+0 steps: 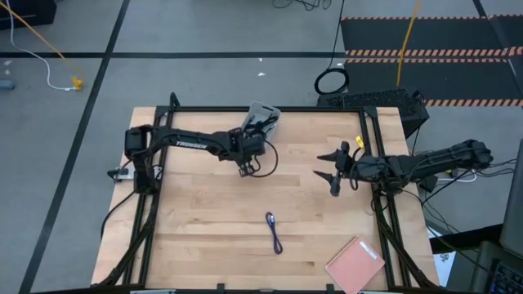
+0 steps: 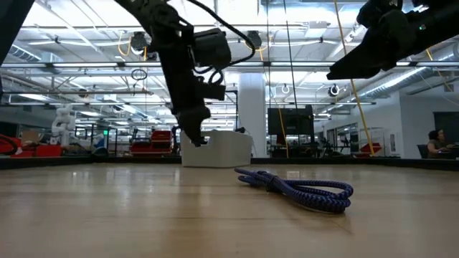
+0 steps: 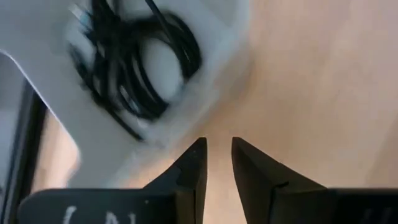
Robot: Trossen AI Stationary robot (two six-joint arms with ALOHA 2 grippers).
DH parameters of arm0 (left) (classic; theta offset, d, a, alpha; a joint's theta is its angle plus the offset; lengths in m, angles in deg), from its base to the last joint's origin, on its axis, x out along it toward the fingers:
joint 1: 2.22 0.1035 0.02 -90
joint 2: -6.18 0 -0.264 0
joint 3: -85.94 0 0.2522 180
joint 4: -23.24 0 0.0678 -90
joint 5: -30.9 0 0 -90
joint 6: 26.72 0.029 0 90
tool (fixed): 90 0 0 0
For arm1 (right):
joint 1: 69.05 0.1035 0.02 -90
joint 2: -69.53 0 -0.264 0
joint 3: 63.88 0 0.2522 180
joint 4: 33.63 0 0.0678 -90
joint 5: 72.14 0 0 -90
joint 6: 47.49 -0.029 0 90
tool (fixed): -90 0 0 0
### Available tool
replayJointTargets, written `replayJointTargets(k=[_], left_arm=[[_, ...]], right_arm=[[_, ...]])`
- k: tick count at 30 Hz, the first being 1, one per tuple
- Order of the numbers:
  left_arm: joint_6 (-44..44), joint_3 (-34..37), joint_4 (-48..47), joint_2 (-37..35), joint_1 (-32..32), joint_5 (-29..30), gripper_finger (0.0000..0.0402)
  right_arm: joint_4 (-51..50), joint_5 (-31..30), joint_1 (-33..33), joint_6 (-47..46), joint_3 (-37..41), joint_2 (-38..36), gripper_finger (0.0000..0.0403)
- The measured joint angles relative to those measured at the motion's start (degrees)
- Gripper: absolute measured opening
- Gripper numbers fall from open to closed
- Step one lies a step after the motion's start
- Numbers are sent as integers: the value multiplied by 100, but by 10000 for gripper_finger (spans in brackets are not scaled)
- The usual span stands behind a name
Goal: Pick and place USB-C Cables
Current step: Adjust the gray bin, then put the blue charger cable into the gray bin
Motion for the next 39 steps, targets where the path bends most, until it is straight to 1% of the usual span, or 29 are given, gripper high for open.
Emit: replayJointTargets(k=[9, 13, 16, 21, 26, 29, 30, 34, 37, 39], left_arm=[[705, 438, 2096, 46, 149, -30, 76], [877, 449, 2551, 46, 205, -52, 76], [939, 449, 2601, 46, 308, -157, 76], [867, 449, 2596, 46, 416, -847, 76], [824, 447, 2551, 37, 271, -1011, 76], [777, 361, 2461, -205, 40, -1092, 76], [832, 307, 2548, -331, -51, -1114, 76], [946, 239, 2349, -873, -359, -1137, 76], [939, 239, 2174, -1248, -552, -1135, 76], [878, 228, 2051, -1431, -690, -1136, 76]], right_arm=[[-76, 8, 2, -18, 0, 0, 242], [-81, 16, 2, -17, 0, 2, 242], [-83, 17, 2, -17, 0, 2, 242], [-79, 20, 2, -18, 0, 2, 242], [-75, 22, 2, -179, 0, 1, 242], [-73, 22, 2, -312, 0, 0, 242], [-60, 22, 2, -333, 0, 0, 242], [207, 20, 0, -530, 0, 56, 242], [481, 24, 6, -819, 0, 244, 242], [644, 148, 33, -1055, 0, 436, 242]])
